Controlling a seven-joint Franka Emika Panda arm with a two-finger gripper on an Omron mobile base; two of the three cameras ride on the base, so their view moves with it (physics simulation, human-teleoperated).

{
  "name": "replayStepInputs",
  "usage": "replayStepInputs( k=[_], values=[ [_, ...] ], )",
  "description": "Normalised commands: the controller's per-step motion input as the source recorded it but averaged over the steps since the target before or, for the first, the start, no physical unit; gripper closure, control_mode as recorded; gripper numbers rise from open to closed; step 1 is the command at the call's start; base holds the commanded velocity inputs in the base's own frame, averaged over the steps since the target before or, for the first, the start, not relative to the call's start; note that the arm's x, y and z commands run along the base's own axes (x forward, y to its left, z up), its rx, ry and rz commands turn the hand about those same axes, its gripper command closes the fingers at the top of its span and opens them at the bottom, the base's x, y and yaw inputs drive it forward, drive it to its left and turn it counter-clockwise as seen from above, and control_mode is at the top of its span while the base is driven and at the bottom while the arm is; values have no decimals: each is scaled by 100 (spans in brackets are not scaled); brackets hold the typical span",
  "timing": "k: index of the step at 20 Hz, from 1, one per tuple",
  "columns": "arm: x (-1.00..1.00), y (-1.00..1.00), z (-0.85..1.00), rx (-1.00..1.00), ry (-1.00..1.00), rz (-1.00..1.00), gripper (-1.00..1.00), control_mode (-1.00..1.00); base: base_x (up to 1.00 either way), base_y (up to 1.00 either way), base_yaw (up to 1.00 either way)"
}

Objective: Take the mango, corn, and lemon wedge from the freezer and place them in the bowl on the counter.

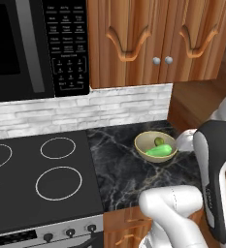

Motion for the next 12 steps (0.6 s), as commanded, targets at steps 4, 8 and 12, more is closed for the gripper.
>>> replayStepInputs(
  k=[4, 8, 12],
  values=[
    [-25, 0, 25, 0, -2, 0, -100, -100, 0, 0, 0],
    [-3, 6, 26, 0, 0, 0, -100, -100, 0, 0, 0],
    [0, 12, 26, 0, 0, 0, -100, -100, 0, 0, 0]
  ],
)
